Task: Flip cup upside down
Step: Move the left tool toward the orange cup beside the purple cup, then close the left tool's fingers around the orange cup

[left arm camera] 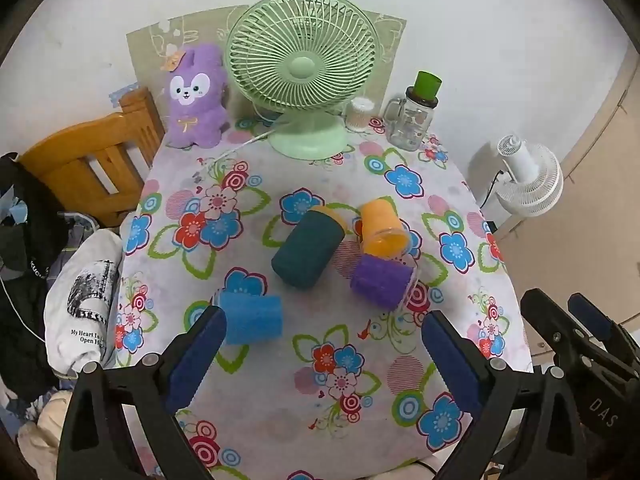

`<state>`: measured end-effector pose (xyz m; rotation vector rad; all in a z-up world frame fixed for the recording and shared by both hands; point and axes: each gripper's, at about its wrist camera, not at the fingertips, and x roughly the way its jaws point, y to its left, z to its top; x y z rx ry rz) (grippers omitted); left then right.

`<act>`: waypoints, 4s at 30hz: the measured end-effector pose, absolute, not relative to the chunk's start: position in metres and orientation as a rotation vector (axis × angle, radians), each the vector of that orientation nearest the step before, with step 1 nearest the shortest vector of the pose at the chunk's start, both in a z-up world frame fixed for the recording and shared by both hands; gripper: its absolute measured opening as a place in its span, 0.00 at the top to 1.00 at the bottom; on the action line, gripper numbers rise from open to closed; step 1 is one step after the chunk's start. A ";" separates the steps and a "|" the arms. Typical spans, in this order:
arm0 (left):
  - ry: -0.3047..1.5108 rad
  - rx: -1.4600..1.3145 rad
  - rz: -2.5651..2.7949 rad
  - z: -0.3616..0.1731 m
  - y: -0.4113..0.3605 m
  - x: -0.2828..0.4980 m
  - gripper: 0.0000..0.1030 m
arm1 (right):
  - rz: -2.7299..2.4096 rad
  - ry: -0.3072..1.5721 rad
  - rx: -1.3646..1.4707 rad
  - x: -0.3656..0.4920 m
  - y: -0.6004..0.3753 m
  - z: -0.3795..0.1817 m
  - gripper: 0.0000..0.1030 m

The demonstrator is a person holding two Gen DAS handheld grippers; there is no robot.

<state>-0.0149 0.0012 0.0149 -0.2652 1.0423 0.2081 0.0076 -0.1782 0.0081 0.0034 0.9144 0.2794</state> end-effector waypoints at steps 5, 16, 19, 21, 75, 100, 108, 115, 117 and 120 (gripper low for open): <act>1.035 -0.262 0.228 0.013 -0.001 -0.021 0.04 | 0.269 0.935 -0.026 0.014 -0.182 0.010 0.10; 1.038 -0.227 0.289 0.015 0.000 -0.023 0.04 | 0.254 0.964 -0.061 0.018 -0.188 0.006 0.10; 1.033 -0.205 0.299 0.016 -0.001 -0.024 0.04 | 0.256 0.970 -0.064 0.019 -0.188 0.004 0.10; 1.031 -0.204 0.293 0.016 0.000 -0.024 0.04 | 0.260 0.963 -0.065 0.019 -0.188 0.004 0.10; 1.163 -0.234 0.358 -0.043 -0.036 0.113 0.04 | 0.380 1.055 -0.146 0.169 -0.210 -0.032 0.10; 1.329 -0.198 0.284 -0.136 -0.052 0.209 0.05 | 0.268 1.190 -0.076 0.251 -0.223 -0.113 0.10; 1.397 -0.211 0.283 -0.171 -0.058 0.223 0.16 | 0.243 1.226 -0.092 0.258 -0.224 -0.134 0.10; 1.408 -0.232 0.273 -0.181 -0.059 0.225 0.37 | 0.234 1.253 -0.096 0.260 -0.226 -0.142 0.10; 1.407 -0.238 0.270 -0.181 -0.058 0.225 0.37 | 0.235 1.257 -0.096 0.260 -0.226 -0.144 0.10; 1.400 -0.246 0.260 -0.178 -0.059 0.224 0.38 | 0.237 1.265 -0.102 0.259 -0.225 -0.146 0.10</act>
